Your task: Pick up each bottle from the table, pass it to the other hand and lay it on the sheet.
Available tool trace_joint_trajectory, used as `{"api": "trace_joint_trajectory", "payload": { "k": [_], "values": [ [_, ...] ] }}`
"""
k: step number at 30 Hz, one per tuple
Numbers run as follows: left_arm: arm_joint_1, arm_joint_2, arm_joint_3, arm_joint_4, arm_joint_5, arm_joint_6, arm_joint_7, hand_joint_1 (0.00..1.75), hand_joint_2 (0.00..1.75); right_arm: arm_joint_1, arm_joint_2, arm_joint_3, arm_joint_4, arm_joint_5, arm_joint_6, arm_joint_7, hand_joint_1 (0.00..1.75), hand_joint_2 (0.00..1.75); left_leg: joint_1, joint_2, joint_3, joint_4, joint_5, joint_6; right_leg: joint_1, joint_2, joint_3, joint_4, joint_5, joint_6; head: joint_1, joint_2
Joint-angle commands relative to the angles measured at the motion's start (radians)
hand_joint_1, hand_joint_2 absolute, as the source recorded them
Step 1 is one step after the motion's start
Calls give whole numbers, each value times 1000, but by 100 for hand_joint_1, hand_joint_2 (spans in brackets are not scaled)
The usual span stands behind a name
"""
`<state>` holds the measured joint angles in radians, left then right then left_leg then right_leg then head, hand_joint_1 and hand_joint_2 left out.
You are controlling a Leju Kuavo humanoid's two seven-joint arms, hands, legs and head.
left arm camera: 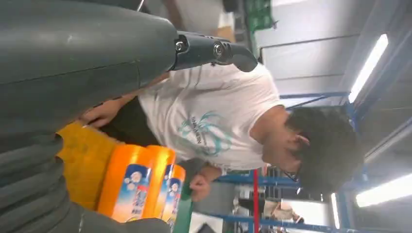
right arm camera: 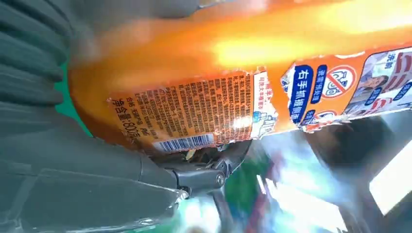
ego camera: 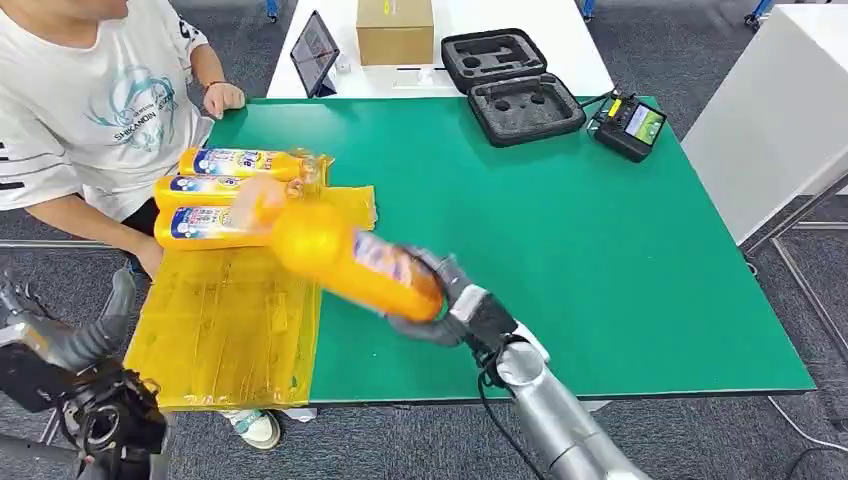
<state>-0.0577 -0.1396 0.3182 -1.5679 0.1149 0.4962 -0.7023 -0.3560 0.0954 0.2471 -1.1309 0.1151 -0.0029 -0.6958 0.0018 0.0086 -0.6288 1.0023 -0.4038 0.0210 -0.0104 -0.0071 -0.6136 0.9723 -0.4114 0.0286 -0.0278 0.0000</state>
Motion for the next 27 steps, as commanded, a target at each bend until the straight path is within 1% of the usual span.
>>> {"api": "trace_joint_trajectory", "payload": {
  "k": [1, 2, 3, 4, 6, 7, 8, 9, 11, 12, 13, 15, 16, 17, 18, 20, 22, 23, 27],
  "values": [
    [5, -46, 37, 87, 153, -131, 4, 0, 175, 95, 73, -109, -288, -51, -232, -2, 175, 175, 0, -3, 3, -1, -1, -1, 0, -2, 3, 0, -2, -1, 0, 0],
    [8, -30, 10, 104, 202, -153, 7, 0, 175, 97, 70, -110, -291, -53, -266, -2, 175, 175, 1, -3, 5, 0, -2, -1, 0, -2, 6, 0, -3, -1, 0, 0],
    [8, -25, 1, 107, 217, -161, 12, 0, 175, 96, 68, -110, -281, -62, -264, -2, 175, 175, 0, -2, 3, -1, -1, -1, -1, -1, 3, -1, -1, 0, 0, 0],
    [9, -21, -9, 109, 222, -164, 13, 0, 175, 96, 67, -113, -277, -65, -271, -2, 175, 175, 0, -3, 6, -1, -2, -1, 0, -1, 6, -1, -3, -1, 0, 0],
    [15, -10, -45, 110, 264, -206, 40, 0, 175, 97, 64, -121, -245, -75, -281, -2, 175, 175, 0, -2, 3, -1, -1, -1, 0, -1, 3, -1, -1, 0, 0, 0],
    [18, -4, -65, 108, 269, -221, 49, 0, 175, 99, 64, -123, -228, -72, -288, -2, 175, 175, 0, -3, 6, -1, -2, -1, 0, -2, 7, -1, -2, -1, 0, 0],
    [19, 2, -81, 108, 277, -247, 66, 0, 175, 89, 50, -100, -200, -92, -306, -2, 175, 175, 0, -3, 5, -1, -1, -1, 0, -2, 6, -1, -2, 0, 0, 0],
    [27, 19, -146, 110, 326, -357, 146, 0, 175, 96, 54, -109, -151, -83, -298, -2, 175, 175, 1, -4, 8, -1, -2, -1, 1, -3, 9, -2, -3, -1, 0, 0],
    [21, 35, -229, 139, 379, -478, 240, 0, 175, 87, 59, -103, -71, -58, -267, -2, 175, 175, 0, -2, 3, -1, 0, -1, 0, -1, 4, -2, 0, 0, 0, 0],
    [10, 49, -296, 174, 412, -566, 297, 0, 175, 74, 59, -79, -1, -43, -244, -2, 175, 175, 1, -3, 6, -2, -1, -1, 0, -2, 7, -3, -1, 0, 0, 0],
    [-2, 51, -335, 202, 433, -608, 316, 0, 175, 70, 65, -65, 31, -40, -237, -2, 175, 175, 1, -4, 8, -2, -1, -1, 0, -3, 9, -3, -2, -1, 0, 0],
    [-2, 51, -335, 202, 433, -608, 316, 0, 175, 70, 65, -65, 31, -40, -237, -2, 175, 175, 0, -4, 7, -3, 0, -1, 0, -3, 8, -3, -1, 0, 0, 0],
    [-16, 52, -377, 228, 420, -619, 314, 0, 175, 65, 71, -36, 70, -32, -232, -2, 175, 175, 0, -2, 6, -2, 0, -1, 0, -1, 6, -3, -1, 0, 0, 0],
    [-25, 64, -413, 237, 426, -651, 327, 0, 175, 58, 76, -14, 112, -35, -213, -2, 175, 175, 1, -2, 8, -2, -1, -1, 0, -1, 9, -3, -1, -1, 0, 0],
    [-33, 66, -436, 245, 420, -664, 338, 0, 175, 50, 79, 21, 145, -49, -220, -2, 175, 175, 0, -2, 5, -2, -1, -1, 0, 0, 6, -2, 0, 0, 0, 0],
    [-33, 66, -436, 245, 420, -664, 338, 0, 175, 50, 79, 21, 145, -49, -220, -2, 175, 175, 1, -1, 7, -2, -1, -1, 1, 1, 7, -3, -1, -1, 0, 0],
    [-33, 66, -436, 245, 420, -664, 338, 0, 175, 50, 79, 21, 145, -49, -220, -2, 175, 175, 0, -1, 3, -1, -1, -1, 0, 0, 3, -1, 0, 0, 0, 0],
    [-33, 66, -436, 245, 420, -664, 338, 0, 175, 50, 79, 21, 145, -49, -220, -2, 175, 175, 1, -1, 7, -1, -2, -2, 1, 1, 7, -2, -1, -1, 0, 0],
    [-33, 66, -436, 245, 420, -664, 338, 0, 175, 50, 79, 21, 145, -49, -220, -2, 175, 175, 0, -1, 2, -1, 0, 0, 0, 0, 2, -1, 0, 0, 0, 0]
  ]
}}
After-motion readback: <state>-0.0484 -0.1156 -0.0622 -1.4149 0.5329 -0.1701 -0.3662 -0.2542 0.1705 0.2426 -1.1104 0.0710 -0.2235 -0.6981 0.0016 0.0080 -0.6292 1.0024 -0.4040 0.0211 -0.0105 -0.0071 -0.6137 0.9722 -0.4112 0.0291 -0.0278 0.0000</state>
